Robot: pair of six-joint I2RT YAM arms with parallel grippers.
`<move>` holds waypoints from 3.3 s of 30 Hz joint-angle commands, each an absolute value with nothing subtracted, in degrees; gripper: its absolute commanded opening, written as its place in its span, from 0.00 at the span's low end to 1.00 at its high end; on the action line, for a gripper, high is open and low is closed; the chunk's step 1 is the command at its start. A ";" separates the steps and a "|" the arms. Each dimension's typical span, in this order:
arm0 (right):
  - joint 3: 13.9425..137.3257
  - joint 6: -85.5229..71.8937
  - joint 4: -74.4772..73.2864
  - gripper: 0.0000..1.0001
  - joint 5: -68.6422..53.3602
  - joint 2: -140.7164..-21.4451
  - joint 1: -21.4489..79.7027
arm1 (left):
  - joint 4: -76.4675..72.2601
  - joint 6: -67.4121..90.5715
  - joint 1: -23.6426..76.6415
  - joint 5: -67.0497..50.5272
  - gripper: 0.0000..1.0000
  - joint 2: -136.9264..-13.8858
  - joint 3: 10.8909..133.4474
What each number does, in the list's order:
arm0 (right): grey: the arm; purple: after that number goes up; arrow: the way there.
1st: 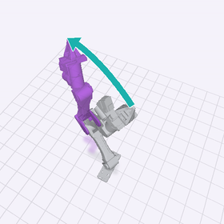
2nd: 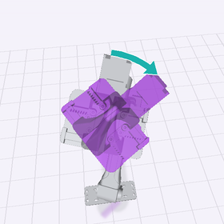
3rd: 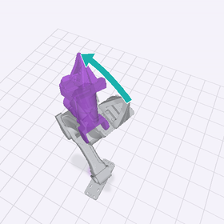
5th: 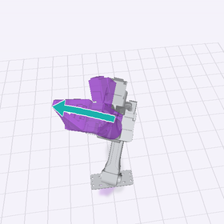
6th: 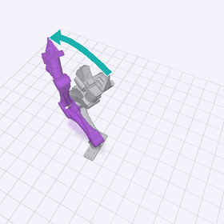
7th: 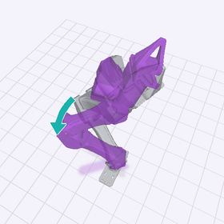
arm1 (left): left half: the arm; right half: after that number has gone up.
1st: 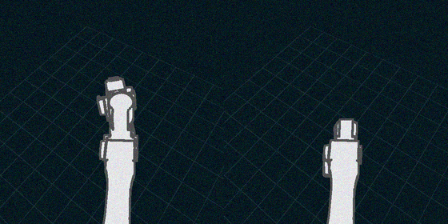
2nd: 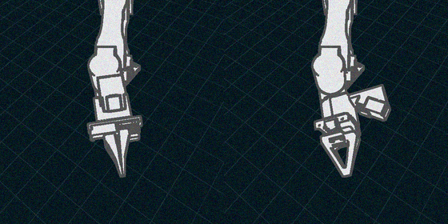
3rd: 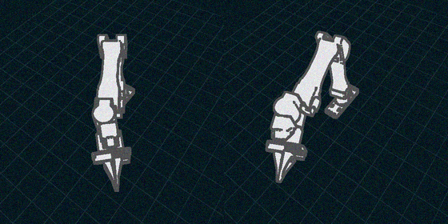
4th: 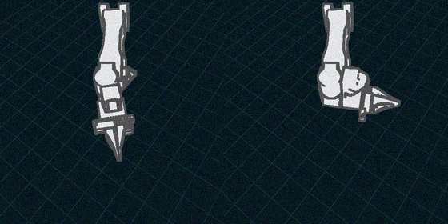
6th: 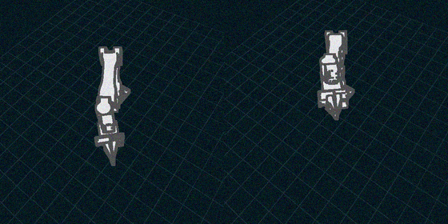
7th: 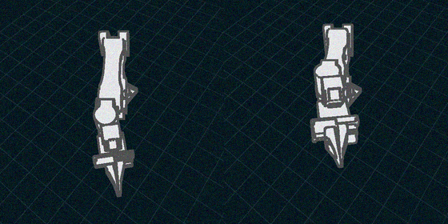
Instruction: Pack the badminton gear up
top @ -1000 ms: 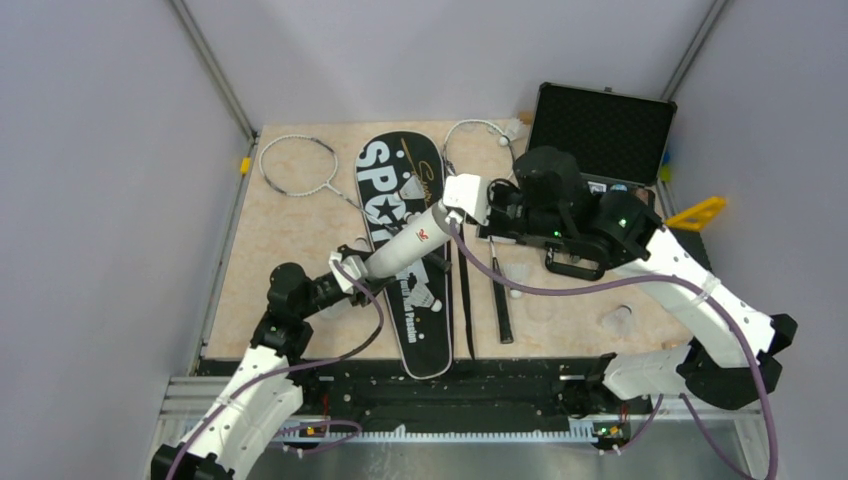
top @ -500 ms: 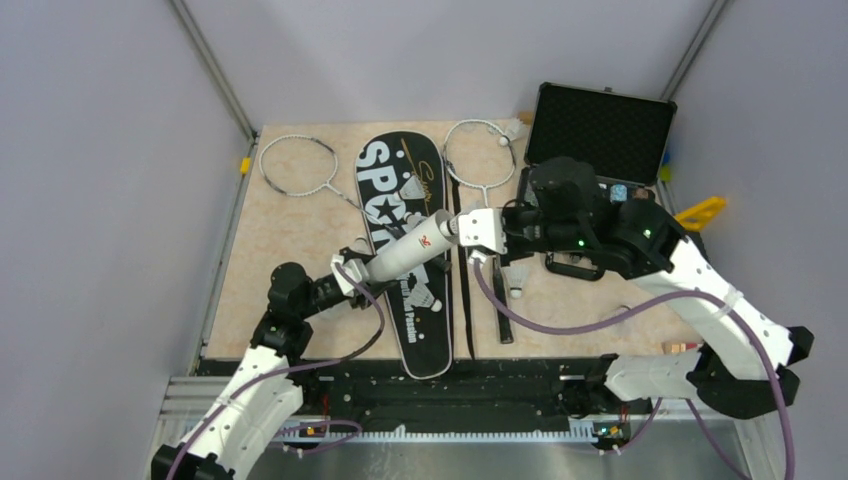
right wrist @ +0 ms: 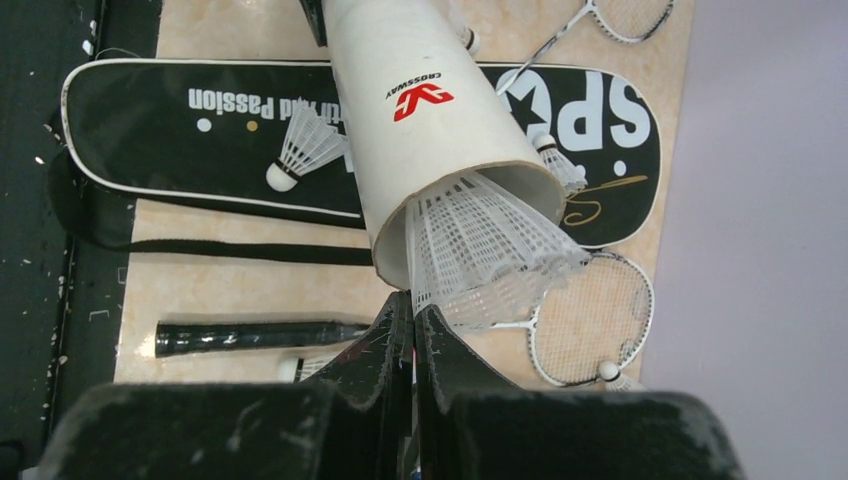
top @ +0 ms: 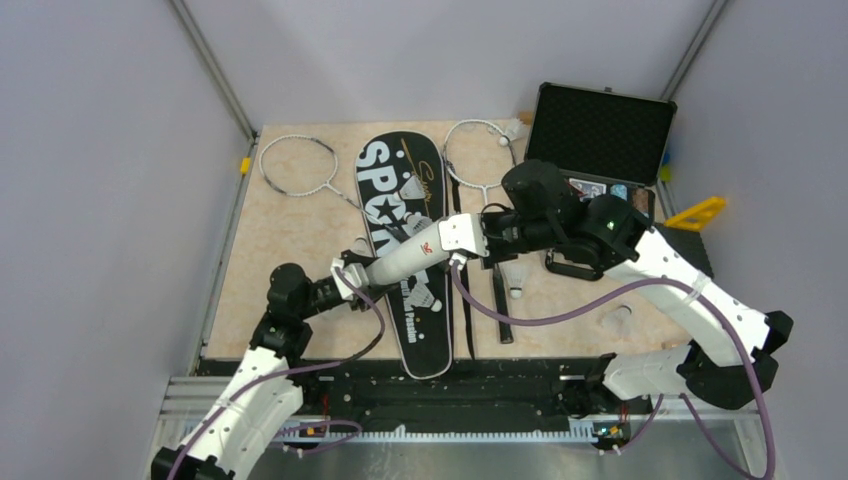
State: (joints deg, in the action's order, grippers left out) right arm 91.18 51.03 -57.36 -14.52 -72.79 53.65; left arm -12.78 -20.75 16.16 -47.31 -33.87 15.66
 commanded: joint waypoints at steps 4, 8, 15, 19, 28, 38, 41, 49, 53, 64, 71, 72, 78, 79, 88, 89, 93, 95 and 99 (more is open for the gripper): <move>93.44 56.38 -59.69 0.00 -16.98 -73.28 54.40 | -15.30 -22.01 16.26 -51.01 0.34 -32.49 17.58; 94.21 54.36 -57.17 0.00 -18.66 -75.59 54.32 | -15.39 -22.15 16.26 -53.10 0.34 -32.47 17.58; 93.84 54.87 -54.79 0.00 -24.64 -78.29 54.39 | -15.36 -22.32 16.24 -55.62 0.34 -32.42 17.58; 93.77 56.26 -55.79 0.05 -28.49 -80.17 54.41 | -15.66 -22.55 16.26 -56.46 0.34 -32.69 17.60; 94.66 56.91 -55.73 0.25 -35.34 -82.46 54.47 | -16.28 -21.74 16.26 -55.56 0.34 -32.08 17.45; 92.41 44.44 -42.14 0.66 -14.42 -69.61 54.48 | -15.43 -22.33 16.26 -48.94 0.33 -31.12 17.40; 88.35 40.47 -35.24 0.75 -8.53 -63.78 54.44 | -17.39 -19.94 16.26 -44.68 0.32 -30.88 17.22; 78.53 7.51 -15.98 0.93 20.38 -56.65 54.45 | -31.71 -7.22 16.26 -10.62 0.32 -27.83 14.18; 71.06 5.50 -16.67 0.96 10.98 -58.66 54.43 | -33.44 -3.12 16.26 6.01 0.32 -26.38 13.85; 61.32 9.20 -13.14 0.95 -12.19 -80.37 54.82 | -34.01 -0.17 16.26 10.10 0.32 -24.93 13.10; 62.66 11.95 -12.73 0.91 -10.22 -94.79 56.74 | -35.04 1.93 16.25 10.52 0.32 -26.46 13.15; 62.79 12.49 -12.24 0.91 -9.39 -96.16 57.45 | -35.33 1.93 16.26 10.30 0.32 -26.80 13.16; 63.06 11.32 -5.21 0.89 -2.72 -102.35 61.08 | -35.61 2.11 16.24 9.63 0.32 -28.71 13.70; 63.02 10.24 -3.98 0.87 -0.92 -102.66 61.31 | -35.64 2.11 16.26 9.33 0.32 -28.87 13.71; 60.06 2.82 3.22 0.59 5.61 -93.14 61.35 | -35.77 1.87 16.26 3.36 0.32 -28.94 13.54; 59.40 2.15 3.67 0.56 6.39 -91.33 61.39 | -35.77 1.85 16.26 2.80 0.32 -28.86 13.55; 58.13 -1.29 2.74 0.44 8.80 -83.90 61.35 | -35.84 1.68 16.26 0.42 0.32 -28.25 13.26; 57.62 -2.95 2.26 0.36 10.25 -79.91 61.23 | -35.94 1.58 16.26 -2.19 0.32 -27.89 13.01; 57.43 -2.87 2.89 0.35 11.88 -71.05 60.90 | -36.12 1.49 16.26 -5.39 0.31 -26.88 12.50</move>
State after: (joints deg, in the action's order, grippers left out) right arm 57.71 -0.56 -0.19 8.62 -79.37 61.21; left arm -30.52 1.58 16.23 -0.34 -28.32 13.13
